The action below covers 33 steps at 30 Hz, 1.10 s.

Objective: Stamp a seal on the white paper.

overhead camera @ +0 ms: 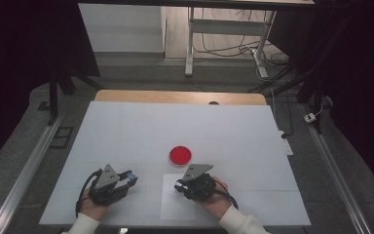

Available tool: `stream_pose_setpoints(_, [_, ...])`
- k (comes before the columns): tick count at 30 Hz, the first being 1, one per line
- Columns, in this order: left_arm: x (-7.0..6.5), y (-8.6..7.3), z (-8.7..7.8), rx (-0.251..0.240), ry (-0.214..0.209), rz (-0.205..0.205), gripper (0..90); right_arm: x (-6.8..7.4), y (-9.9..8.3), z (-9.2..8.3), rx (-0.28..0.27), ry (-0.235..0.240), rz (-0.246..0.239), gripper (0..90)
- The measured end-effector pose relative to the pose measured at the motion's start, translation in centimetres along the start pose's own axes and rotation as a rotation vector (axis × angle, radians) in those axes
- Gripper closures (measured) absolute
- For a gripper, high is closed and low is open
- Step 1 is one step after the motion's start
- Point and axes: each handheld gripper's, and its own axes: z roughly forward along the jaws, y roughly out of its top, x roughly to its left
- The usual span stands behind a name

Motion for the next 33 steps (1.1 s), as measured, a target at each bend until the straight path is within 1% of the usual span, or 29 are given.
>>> stream_pose_setpoints(3, [-0.01, 0.01, 0.00, 0.000, 0.000, 0.000, 64.5, -0.01, 0.12, 0.03, 0.011, 0.004, 0.005, 75.5])
stream_pose_setpoints(6, [0.00, 0.02, 0.01, 0.000, 0.001, -0.001, 64.5, 0.04, 0.24, 0.05, 0.026, -0.002, -0.009, 75.7])
stream_pose_setpoints(9, [0.00, 0.02, 0.01, 0.001, 0.002, -0.002, 64.5, 0.17, 0.44, 0.08, 0.045, -0.013, -0.011, 75.8])
stream_pose_setpoints(13, [-0.02, 0.02, 0.02, 0.000, 0.002, -0.002, 64.5, 0.30, 0.56, 0.15, 0.052, -0.018, -0.008, 75.9])
stream_pose_setpoints(16, [-0.07, 0.04, 0.01, 0.000, 0.003, -0.002, 64.5, 0.22, 0.49, 0.13, 0.050, -0.016, -0.010, 75.9])
stream_pose_setpoints(20, [-0.08, 0.04, 0.01, 0.000, 0.003, -0.003, 64.5, 0.10, 0.47, 0.13, 0.049, -0.006, 0.001, 75.9])
stream_pose_setpoints(24, [-0.08, 0.04, 0.04, 0.001, 0.002, -0.003, 64.5, 0.10, 0.46, 0.09, 0.057, -0.011, -0.008, 76.0])
stream_pose_setpoints(25, [-0.07, 0.05, 0.05, 0.002, 0.002, -0.003, 64.5, 0.17, 0.43, 0.14, 0.048, -0.011, -0.006, 76.0])
stream_pose_setpoints(29, [-0.08, 0.05, 0.05, 0.001, 0.003, -0.003, 64.5, 0.20, 0.42, 0.12, 0.049, -0.014, -0.007, 75.9])
stream_pose_setpoints(33, [-0.04, 0.05, 0.04, 0.000, 0.003, -0.004, 64.5, 0.07, 0.32, 0.14, 0.036, -0.004, -0.001, 75.7])
